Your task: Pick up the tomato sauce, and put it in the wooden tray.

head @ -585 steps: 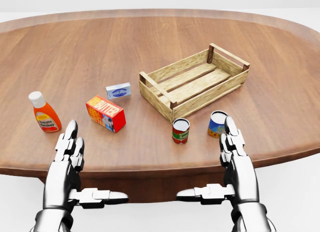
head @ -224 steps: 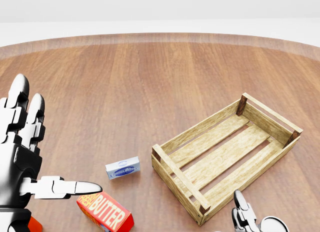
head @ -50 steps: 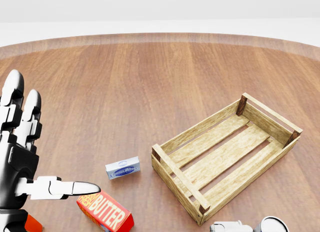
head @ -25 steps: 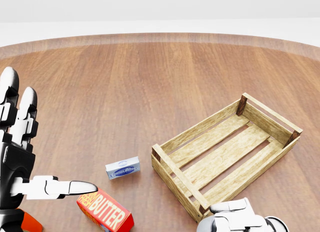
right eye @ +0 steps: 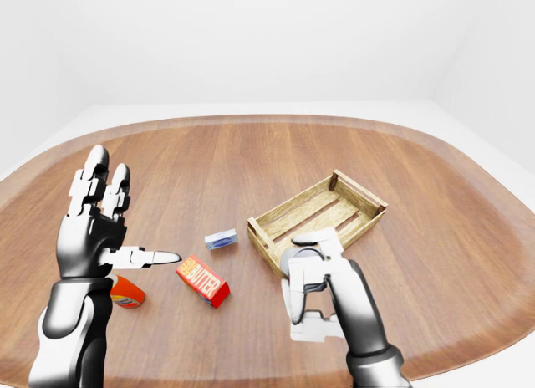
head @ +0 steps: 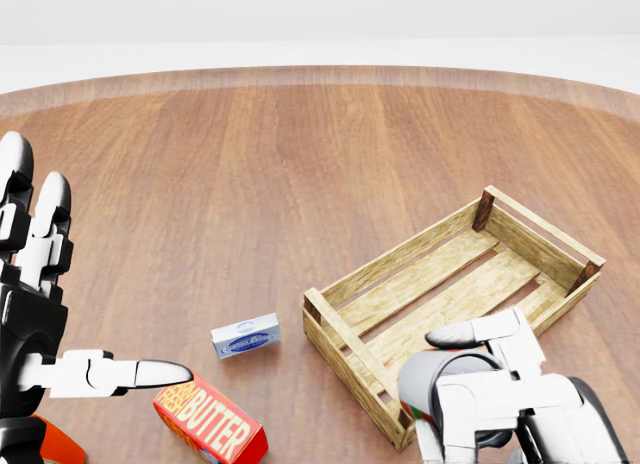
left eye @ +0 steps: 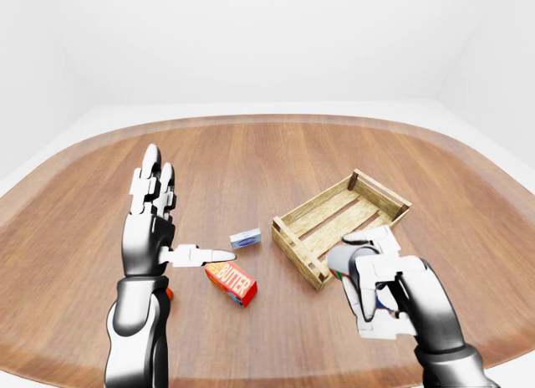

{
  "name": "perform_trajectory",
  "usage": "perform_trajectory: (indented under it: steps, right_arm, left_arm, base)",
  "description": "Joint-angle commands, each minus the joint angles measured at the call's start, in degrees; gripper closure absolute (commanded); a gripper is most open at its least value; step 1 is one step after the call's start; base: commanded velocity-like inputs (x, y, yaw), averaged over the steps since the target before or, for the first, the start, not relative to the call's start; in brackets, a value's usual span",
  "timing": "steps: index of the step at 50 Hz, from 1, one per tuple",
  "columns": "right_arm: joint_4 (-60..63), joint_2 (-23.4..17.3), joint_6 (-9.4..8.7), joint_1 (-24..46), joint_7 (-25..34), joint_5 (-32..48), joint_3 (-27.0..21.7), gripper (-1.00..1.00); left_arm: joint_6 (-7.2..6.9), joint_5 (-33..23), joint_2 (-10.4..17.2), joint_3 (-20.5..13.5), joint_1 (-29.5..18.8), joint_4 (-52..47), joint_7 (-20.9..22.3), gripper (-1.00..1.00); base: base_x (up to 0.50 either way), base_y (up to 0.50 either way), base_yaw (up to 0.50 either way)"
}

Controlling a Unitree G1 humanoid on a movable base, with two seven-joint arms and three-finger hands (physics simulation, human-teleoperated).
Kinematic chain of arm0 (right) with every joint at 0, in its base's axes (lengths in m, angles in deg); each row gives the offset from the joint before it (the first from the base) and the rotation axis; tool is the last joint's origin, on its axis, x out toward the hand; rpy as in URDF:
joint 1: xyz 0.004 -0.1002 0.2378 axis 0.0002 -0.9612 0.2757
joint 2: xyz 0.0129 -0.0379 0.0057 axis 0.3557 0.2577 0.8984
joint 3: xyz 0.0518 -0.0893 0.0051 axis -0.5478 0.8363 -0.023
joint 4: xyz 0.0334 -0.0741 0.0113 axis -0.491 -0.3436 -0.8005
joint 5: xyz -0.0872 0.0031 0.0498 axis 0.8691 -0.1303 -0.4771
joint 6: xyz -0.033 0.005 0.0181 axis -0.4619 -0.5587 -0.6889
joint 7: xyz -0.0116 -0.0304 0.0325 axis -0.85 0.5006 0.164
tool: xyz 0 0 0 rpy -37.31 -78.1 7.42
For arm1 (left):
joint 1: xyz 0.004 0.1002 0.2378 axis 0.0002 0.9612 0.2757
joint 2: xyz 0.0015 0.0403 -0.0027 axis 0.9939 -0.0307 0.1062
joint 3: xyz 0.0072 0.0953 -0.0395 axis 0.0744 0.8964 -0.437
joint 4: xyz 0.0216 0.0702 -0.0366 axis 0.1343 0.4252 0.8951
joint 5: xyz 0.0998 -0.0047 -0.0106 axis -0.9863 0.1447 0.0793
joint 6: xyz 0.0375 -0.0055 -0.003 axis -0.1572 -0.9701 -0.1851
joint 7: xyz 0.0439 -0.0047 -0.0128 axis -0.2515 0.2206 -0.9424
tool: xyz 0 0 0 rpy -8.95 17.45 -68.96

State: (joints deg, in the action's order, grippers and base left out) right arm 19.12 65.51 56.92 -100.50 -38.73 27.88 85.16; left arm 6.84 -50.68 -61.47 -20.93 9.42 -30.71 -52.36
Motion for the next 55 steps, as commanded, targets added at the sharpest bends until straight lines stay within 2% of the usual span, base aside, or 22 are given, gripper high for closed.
perform_trajectory:
  steps: [1, 12, 15, 18, 19, 23, 32, 35, 36, 40, 48, 55]
  right_arm:
    - [5.8, 2.9, 0.0, 11.6, 6.6, 6.0, -4.7, 1.0]
    - [0.0, 1.7, 0.0, 26.6, 8.8, 8.5, -9.0, 1.0]
    - [-8.8, 1.3, 0.0, 33.1, 6.5, 7.3, -11.7, 1.0]
    - [-14.1, 0.6, 0.0, 36.1, 4.1, 5.9, -12.9, 1.0]
    - [-23.8, -0.4, 0.0, 41.8, 1.1, 5.3, -13.7, 1.0]
    - [-35.3, -2.0, 0.0, 48.2, -3.9, 4.1, -12.7, 1.0]
    - [-60.5, -2.8, 0.0, 58.2, -13.0, -1.4, -12.1, 1.0]
    - [-64.4, -3.3, 0.0, 59.7, -14.3, -2.7, -12.1, 1.0]
    - [-70.5, -3.5, 0.0, 62.3, -15.6, -3.7, -12.5, 1.0]
    - [-80.6, -4.5, 0.0, 66.1, -17.8, -5.9, -12.6, 1.0]
    - [-99.9, -6.2, 0.0, 70.2, -21.1, -8.7, -12.7, 1.0]
    - [-109.7, -7.9, 0.0, 72.6, -22.7, -9.7, -12.7, 1.0]
  left_arm:
    - [0.0, 0.0, 0.0, 0.1, -0.2, 0.7, -0.2, -1.0]
    - [0.0, 0.1, 0.2, -0.1, -0.4, 0.7, -0.1, -1.0]
    - [0.0, 0.0, 0.2, 0.0, -0.4, 0.6, -0.1, -1.0]
    - [0.0, 0.0, 0.1, 0.0, -0.2, 0.2, -0.1, -1.0]
    - [0.0, 0.1, 0.2, -0.2, -0.4, 0.2, -0.1, -1.0]
    - [0.0, 0.2, 0.2, -0.2, -0.3, -0.1, -0.1, -1.0]
    - [0.0, 0.8, 0.4, -1.0, -0.6, -1.0, 0.1, -1.0]
    - [0.0, 0.9, 0.4, -1.0, -0.6, -1.2, 0.2, -1.0]
    - [0.0, 1.1, 0.4, -1.2, -0.7, -1.5, 0.2, -1.0]
    - [0.0, 1.2, 0.5, -1.3, -0.8, -1.5, 0.1, -1.0]
    - [0.0, 1.4, 0.5, -1.5, -0.9, -1.7, 0.2, -1.0]
    - [0.0, 1.5, 0.5, -1.4, -0.9, -1.7, 0.1, -1.0]
  base:
    - [0.0, 0.0, 0.0]
    - [0.0, 0.0, 0.0]
    - [0.0, 0.0, 0.0]
    - [0.0, 0.0, 0.0]
    - [0.0, 0.0, 0.0]
    - [0.0, 0.0, 0.0]
    - [0.0, 0.0, 0.0]
    - [0.0, 0.0, 0.0]
    - [0.0, 0.0, 0.0]
    - [0.0, 0.0, 0.0]
    - [0.0, 0.0, 0.0]
    - [0.0, 0.0, 0.0]
